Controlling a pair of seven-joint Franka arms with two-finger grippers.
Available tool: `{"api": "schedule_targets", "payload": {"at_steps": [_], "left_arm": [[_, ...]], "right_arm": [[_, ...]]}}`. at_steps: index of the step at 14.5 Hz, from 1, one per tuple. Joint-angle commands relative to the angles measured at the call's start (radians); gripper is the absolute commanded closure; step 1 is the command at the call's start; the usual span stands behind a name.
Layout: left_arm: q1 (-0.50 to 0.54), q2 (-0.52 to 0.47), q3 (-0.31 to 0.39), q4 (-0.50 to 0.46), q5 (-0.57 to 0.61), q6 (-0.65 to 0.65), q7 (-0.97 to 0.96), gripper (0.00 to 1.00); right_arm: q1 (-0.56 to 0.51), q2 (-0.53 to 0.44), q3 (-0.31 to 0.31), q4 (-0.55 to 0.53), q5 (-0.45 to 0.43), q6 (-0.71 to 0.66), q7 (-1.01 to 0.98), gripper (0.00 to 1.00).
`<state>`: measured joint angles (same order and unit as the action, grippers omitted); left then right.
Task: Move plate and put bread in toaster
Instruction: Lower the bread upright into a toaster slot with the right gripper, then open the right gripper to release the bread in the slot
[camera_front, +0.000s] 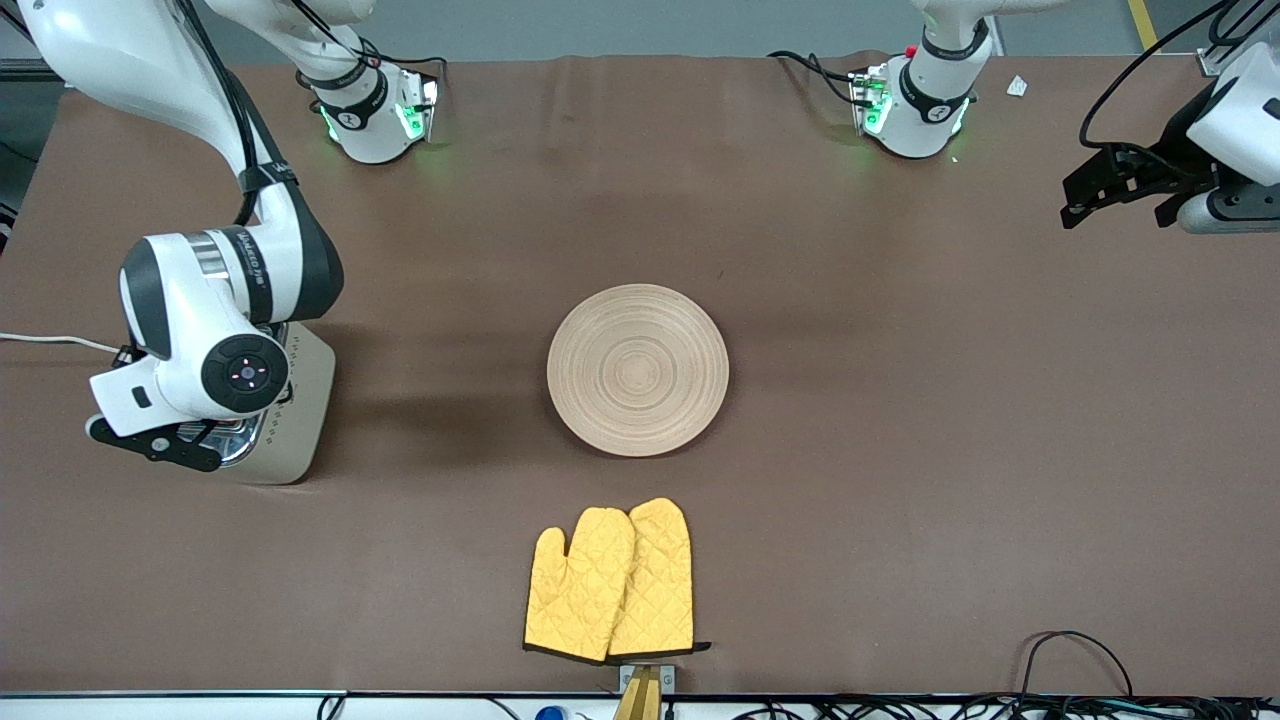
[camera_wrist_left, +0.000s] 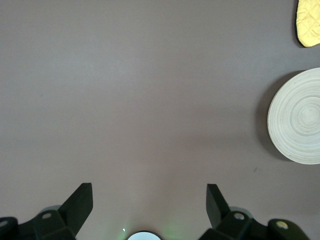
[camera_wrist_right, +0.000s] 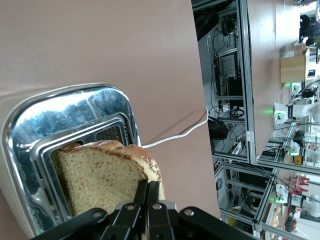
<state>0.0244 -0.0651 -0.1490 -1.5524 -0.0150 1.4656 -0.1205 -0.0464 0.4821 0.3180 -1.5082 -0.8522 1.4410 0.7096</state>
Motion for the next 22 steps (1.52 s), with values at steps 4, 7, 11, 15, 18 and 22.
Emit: {"api": "schedule_targets", "payload": {"at_steps": [4, 7, 11, 15, 18, 22], "left_arm": [[-0.003, -0.004, 0.0, 0.006, 0.015, 0.004, -0.005, 0.0], [-0.003, -0.004, 0.0, 0.008, 0.017, 0.004, -0.005, 0.0], [-0.001, -0.002, 0.0, 0.008, 0.017, 0.004, -0.005, 0.0], [0.0, -0.001, 0.0, 0.008, 0.017, 0.004, -0.005, 0.0], [-0.001, 0.007, 0.0, 0.009, 0.017, 0.004, -0.005, 0.0], [-0.001, 0.033, 0.0, 0.049, 0.017, 0.004, -0.005, 0.0]], "right_arm": [[0.005, 0.026, -0.002, 0.046, 0.017, 0.03, 0.047, 0.18], [0.005, 0.026, -0.01, 0.077, 0.099, 0.056, 0.047, 0.0], [0.014, 0.016, -0.001, 0.175, 0.285, 0.073, 0.045, 0.0], [0.01, -0.046, -0.008, 0.209, 0.397, 0.153, -0.095, 0.0], [-0.015, -0.127, -0.133, 0.21, 0.594, 0.16, -0.33, 0.0], [-0.006, -0.278, -0.309, 0.143, 0.766, 0.193, -0.532, 0.0]]}}
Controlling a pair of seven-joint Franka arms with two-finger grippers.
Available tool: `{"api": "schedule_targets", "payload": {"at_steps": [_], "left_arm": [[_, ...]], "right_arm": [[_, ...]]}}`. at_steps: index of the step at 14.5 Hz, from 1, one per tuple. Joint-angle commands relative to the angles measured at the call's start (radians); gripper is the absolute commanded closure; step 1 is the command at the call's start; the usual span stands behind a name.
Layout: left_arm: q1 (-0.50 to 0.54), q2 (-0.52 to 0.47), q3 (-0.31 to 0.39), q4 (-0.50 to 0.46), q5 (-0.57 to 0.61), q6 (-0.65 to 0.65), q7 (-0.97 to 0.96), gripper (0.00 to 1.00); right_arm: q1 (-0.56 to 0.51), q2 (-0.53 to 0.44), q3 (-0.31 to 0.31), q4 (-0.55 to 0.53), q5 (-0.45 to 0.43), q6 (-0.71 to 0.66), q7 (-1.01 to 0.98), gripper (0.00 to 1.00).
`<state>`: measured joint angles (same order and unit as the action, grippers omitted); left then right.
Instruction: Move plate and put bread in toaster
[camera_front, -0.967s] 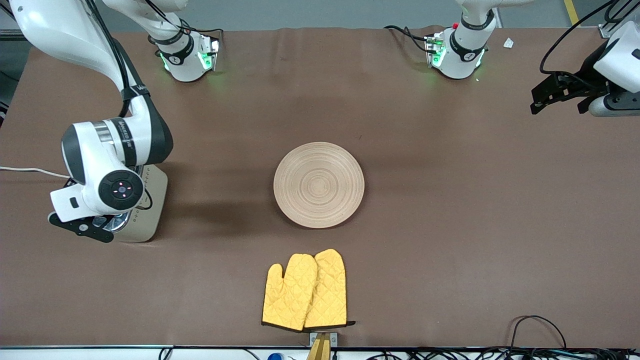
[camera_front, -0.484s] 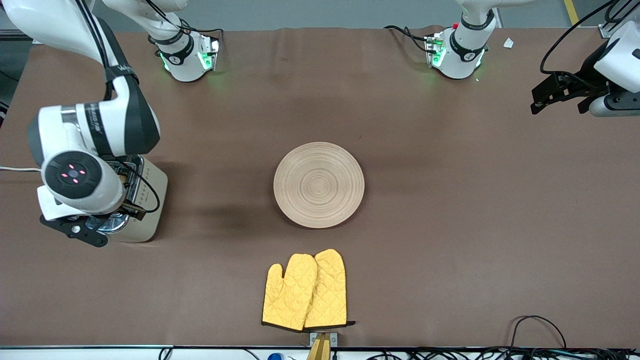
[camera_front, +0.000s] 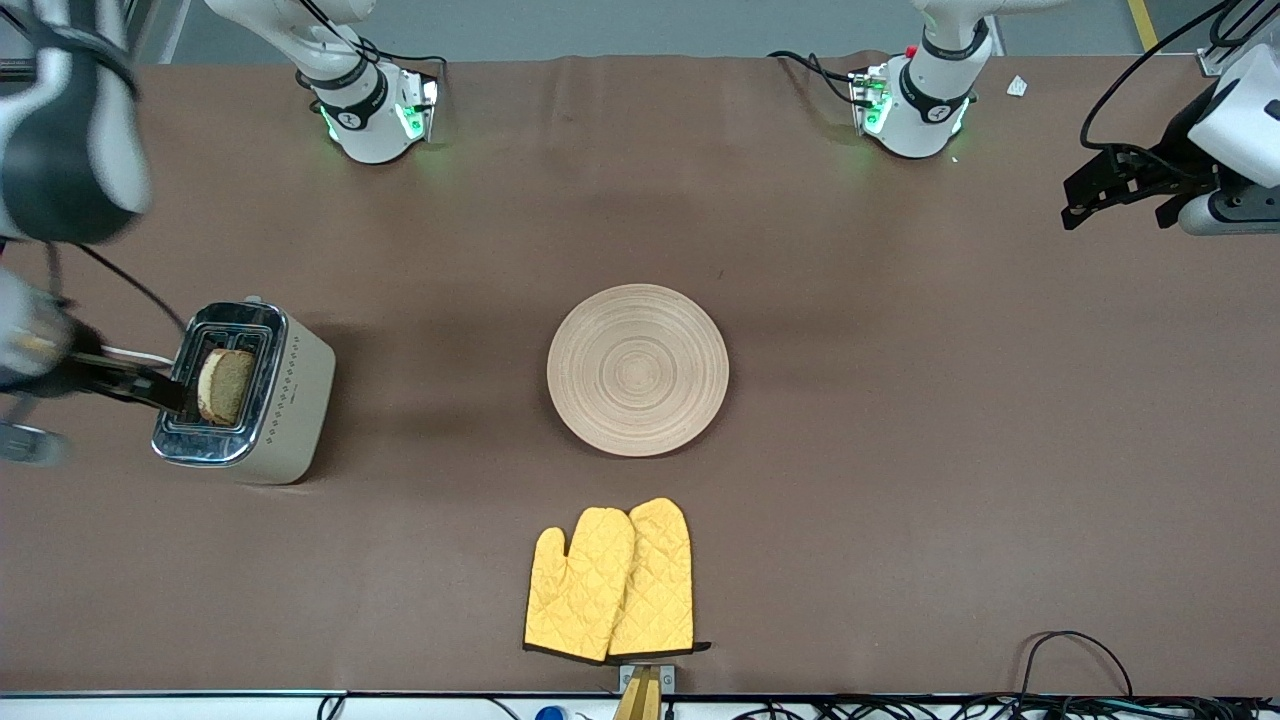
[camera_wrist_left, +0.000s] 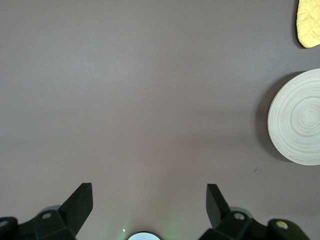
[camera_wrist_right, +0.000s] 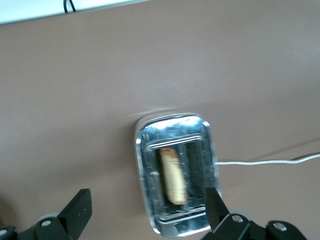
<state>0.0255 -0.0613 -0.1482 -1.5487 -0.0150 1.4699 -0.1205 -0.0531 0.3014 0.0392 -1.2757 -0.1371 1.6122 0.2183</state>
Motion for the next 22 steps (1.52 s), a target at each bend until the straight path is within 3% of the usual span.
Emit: {"api": "schedule_targets", "payload": {"at_steps": [1, 7, 15, 22], "left_arm": [[-0.002, 0.032, -0.001, 0.051, 0.018, 0.0, -0.004, 0.0], [-0.001, 0.032, 0.007, 0.055, 0.018, 0.0, 0.01, 0.0], [-0.006, 0.032, 0.006, 0.078, 0.067, -0.01, 0.048, 0.0], [-0.006, 0.031, -0.001, 0.078, 0.067, -0.028, 0.048, 0.0]], "right_arm": [[-0.002, -0.129, -0.035, -0.115, 0.053, 0.029, -0.048, 0.0], [-0.01, -0.284, -0.071, -0.228, 0.077, 0.031, -0.071, 0.0], [-0.005, -0.285, -0.091, -0.266, 0.114, 0.109, -0.166, 0.0], [0.001, -0.283, -0.091, -0.268, 0.114, 0.069, -0.168, 0.0]]}}
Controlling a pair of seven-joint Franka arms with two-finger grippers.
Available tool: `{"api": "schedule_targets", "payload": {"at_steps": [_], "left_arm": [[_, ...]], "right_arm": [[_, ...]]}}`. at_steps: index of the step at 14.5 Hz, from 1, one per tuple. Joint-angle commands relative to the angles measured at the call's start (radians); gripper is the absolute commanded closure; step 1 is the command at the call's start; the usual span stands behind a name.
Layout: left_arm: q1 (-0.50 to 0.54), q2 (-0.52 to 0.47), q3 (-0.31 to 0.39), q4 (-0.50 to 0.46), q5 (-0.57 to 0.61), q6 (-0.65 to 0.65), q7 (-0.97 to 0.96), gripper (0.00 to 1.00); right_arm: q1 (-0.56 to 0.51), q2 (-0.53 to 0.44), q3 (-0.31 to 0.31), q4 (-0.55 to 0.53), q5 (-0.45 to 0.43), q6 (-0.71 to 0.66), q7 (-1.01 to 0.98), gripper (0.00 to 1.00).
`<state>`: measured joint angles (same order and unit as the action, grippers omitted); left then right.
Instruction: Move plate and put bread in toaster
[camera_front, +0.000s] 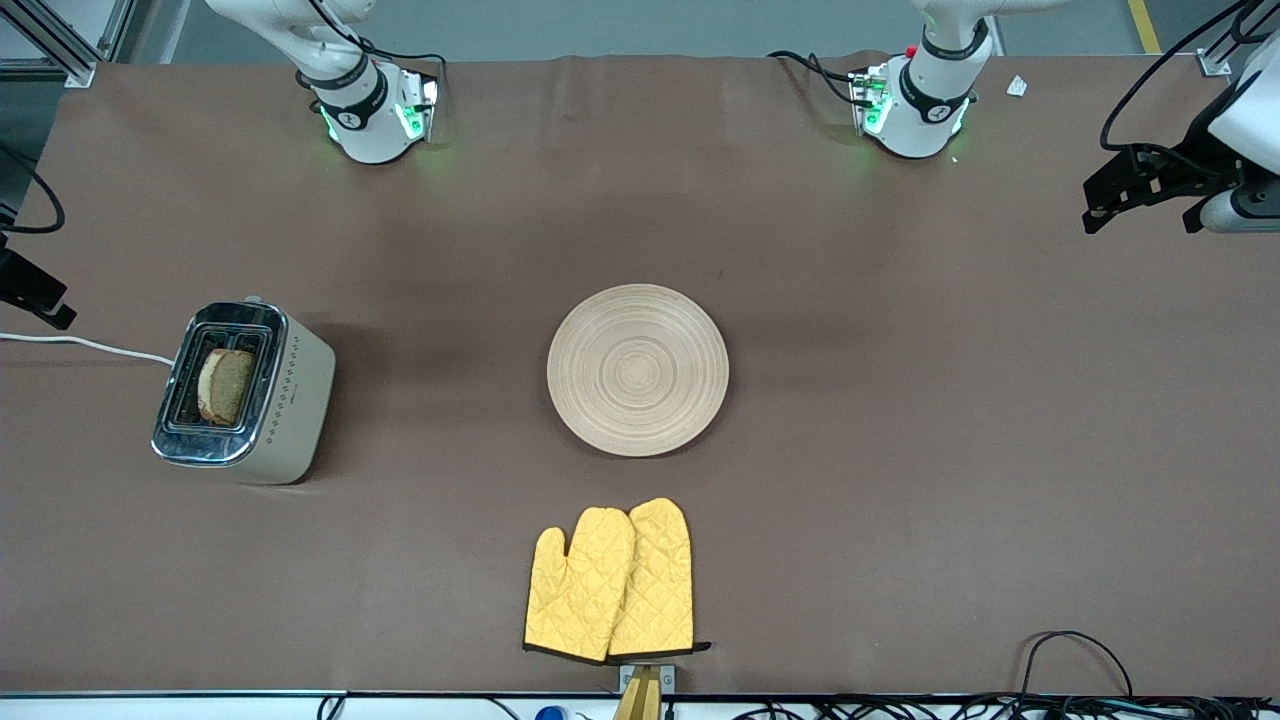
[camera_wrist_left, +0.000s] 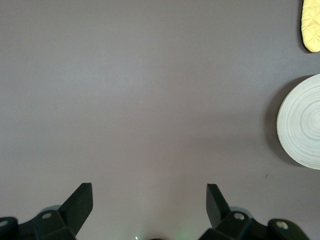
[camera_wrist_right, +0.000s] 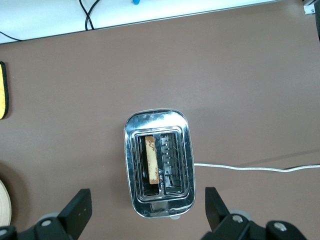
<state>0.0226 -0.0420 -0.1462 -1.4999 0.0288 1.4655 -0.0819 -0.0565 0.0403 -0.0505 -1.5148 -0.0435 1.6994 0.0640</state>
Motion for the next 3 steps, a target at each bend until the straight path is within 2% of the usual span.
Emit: {"api": "schedule_targets", "payload": {"at_steps": [1, 3], "left_arm": [[-0.003, 0.011, -0.003, 0.029, 0.023, -0.024, 0.01, 0.0], [-0.003, 0.011, -0.003, 0.03, 0.023, -0.024, 0.01, 0.0]], "right_arm": [[0.009, -0.022, -0.002, -0.027, 0.021, -0.053, -0.009, 0.0], [0.02, -0.022, 0.0, -0.037, 0.021, -0.084, -0.006, 0.0]]}}
